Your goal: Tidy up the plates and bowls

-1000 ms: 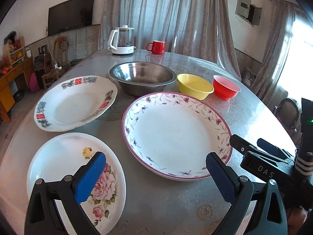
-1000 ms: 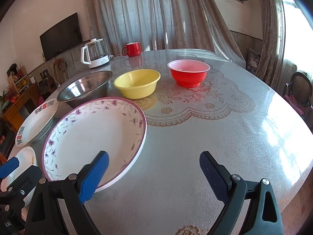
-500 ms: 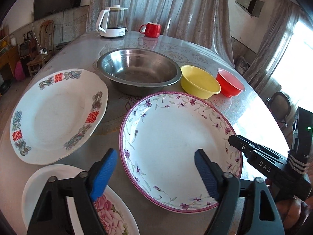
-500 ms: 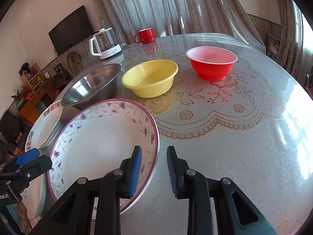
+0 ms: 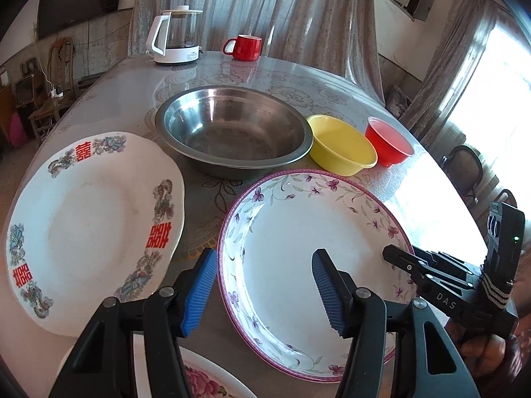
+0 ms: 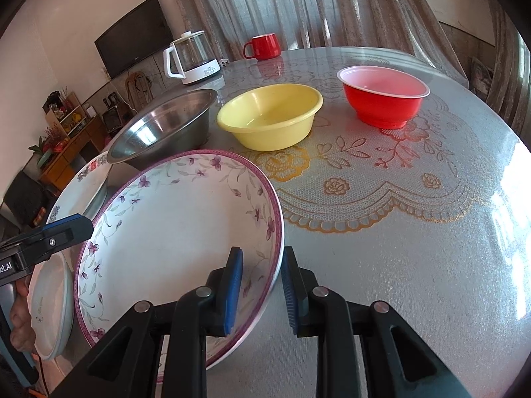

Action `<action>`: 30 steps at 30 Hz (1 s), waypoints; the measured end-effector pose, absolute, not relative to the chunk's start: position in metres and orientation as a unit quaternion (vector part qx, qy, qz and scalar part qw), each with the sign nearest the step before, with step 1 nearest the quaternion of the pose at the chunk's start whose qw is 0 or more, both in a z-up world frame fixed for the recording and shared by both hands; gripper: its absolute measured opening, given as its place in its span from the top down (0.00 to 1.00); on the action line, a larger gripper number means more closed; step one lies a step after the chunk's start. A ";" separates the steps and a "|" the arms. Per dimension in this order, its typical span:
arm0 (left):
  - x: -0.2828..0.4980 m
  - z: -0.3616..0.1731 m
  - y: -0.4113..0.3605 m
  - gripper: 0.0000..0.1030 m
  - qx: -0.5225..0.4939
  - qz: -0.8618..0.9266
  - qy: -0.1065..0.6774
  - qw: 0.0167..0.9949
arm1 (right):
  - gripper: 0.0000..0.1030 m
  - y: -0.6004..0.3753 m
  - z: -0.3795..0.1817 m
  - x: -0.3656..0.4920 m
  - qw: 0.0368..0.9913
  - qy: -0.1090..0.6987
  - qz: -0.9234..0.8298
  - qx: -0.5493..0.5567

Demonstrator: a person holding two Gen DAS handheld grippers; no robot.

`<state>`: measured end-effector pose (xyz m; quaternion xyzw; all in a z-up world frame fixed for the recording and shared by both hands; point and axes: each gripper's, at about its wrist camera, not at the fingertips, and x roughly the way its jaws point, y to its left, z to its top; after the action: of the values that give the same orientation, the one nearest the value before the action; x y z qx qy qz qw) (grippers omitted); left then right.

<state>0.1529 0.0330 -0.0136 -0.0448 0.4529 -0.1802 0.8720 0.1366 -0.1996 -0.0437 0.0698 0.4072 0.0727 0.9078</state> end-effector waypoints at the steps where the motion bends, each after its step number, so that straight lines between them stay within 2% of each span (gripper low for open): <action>1: 0.156 -0.014 0.034 0.48 -0.044 -0.182 0.457 0.869 | 0.78 -0.199 -0.044 0.137 0.908 0.407 0.074 0.067; 6: 0.167 -0.019 0.030 0.55 -0.020 -0.180 0.465 0.867 | 0.78 -0.202 -0.044 0.139 0.907 0.407 0.080 0.073; 9: 0.173 -0.028 0.025 0.56 -0.003 -0.174 0.482 0.859 | 0.73 -0.200 -0.044 0.139 0.907 0.406 0.086 0.071; 14: 0.173 -0.032 0.021 0.56 0.009 -0.162 0.482 0.861 | 0.73 -0.198 -0.043 0.139 0.907 0.408 0.087 0.061; 17: 0.170 -0.031 0.018 0.60 0.023 -0.145 0.475 0.868 | 0.73 -0.197 -0.043 0.139 0.906 0.410 0.086 0.058; 30: 0.137 -0.028 0.020 0.60 -0.007 -0.146 0.477 0.867 | 0.71 -0.210 -0.041 0.127 0.895 0.426 0.089 0.099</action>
<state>0.1373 0.0205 -0.0282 -0.0070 0.4767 -0.1463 0.8667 0.1266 -0.2100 -0.0415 0.0994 0.4265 0.0895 0.8945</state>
